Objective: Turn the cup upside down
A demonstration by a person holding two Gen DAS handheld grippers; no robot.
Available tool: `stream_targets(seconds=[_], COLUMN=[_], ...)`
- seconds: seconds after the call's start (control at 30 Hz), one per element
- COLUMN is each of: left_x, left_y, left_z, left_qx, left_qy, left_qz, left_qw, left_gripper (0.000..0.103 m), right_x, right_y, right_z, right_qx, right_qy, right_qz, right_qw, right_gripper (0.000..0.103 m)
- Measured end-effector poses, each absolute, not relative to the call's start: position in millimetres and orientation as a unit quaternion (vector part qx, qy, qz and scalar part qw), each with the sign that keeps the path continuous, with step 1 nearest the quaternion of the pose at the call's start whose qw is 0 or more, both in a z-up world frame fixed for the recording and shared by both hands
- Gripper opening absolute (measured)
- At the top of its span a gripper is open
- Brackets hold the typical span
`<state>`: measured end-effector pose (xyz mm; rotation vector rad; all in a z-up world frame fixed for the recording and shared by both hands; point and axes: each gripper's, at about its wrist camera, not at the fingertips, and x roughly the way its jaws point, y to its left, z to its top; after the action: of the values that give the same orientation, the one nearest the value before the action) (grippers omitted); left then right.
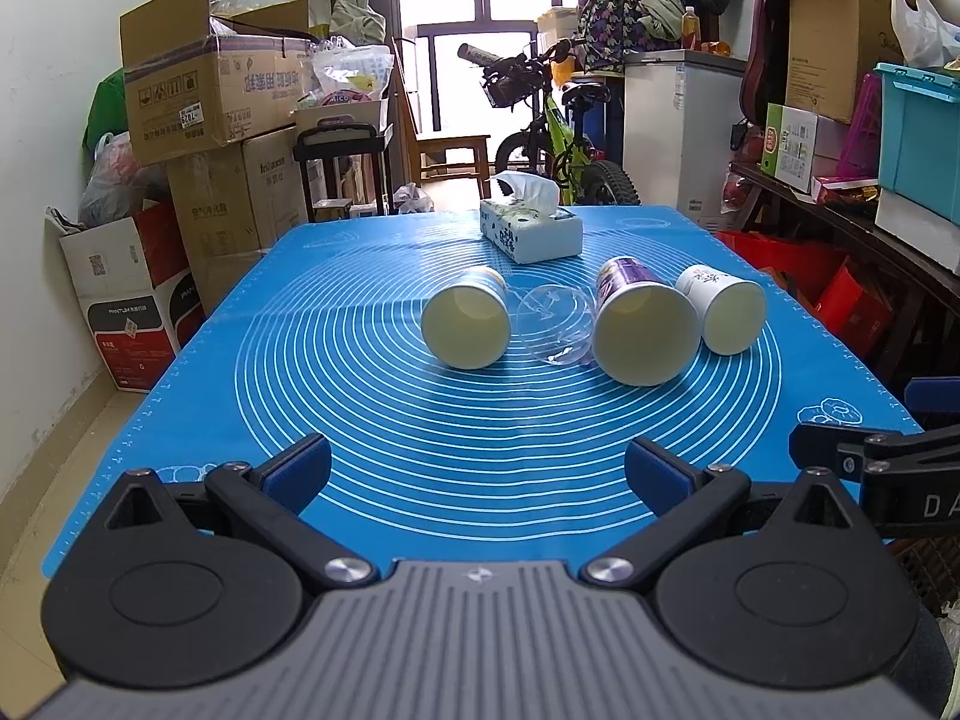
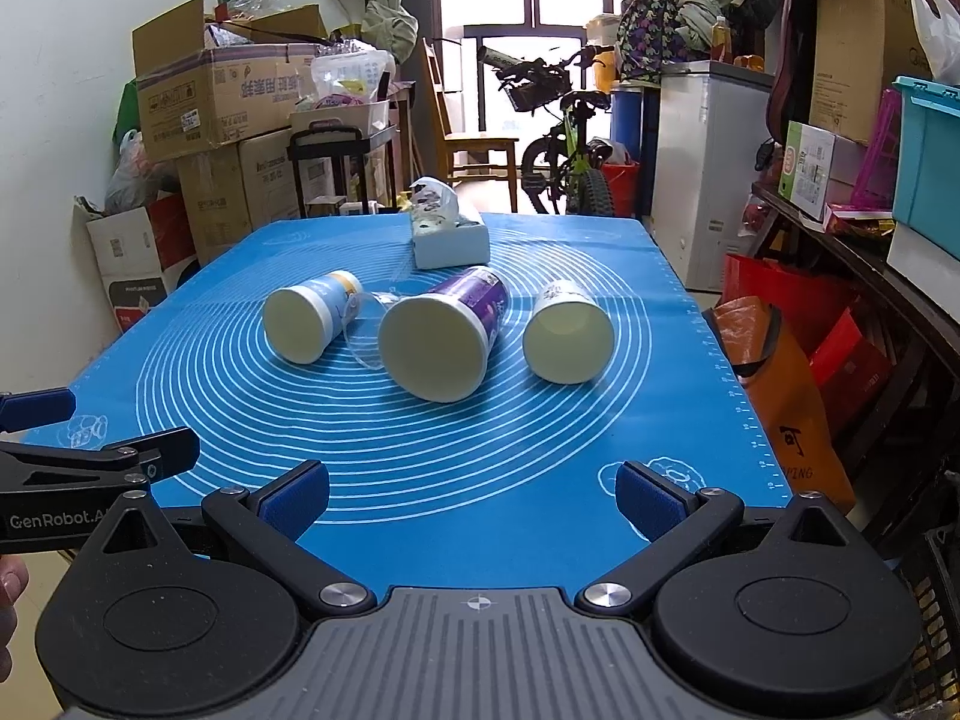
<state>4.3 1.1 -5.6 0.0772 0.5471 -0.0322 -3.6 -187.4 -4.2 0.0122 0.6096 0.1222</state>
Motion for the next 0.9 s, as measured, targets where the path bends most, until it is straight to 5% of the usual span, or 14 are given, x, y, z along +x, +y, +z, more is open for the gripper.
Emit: stream_targets(seconds=[0.9], left_x=[5.1], left_y=[2.1], left_z=[-5.4], left_qx=[0.040], left_qy=[0.269], left_qz=[-0.021], left_qw=[0.962], left_gripper=[0.103], right_x=[-0.5], right_y=[-189.1], right_z=[-5.3], right_qx=[0.007], right_qy=[0.301], right_qz=[0.062], right_qw=[0.951], right_gripper=[0.101])
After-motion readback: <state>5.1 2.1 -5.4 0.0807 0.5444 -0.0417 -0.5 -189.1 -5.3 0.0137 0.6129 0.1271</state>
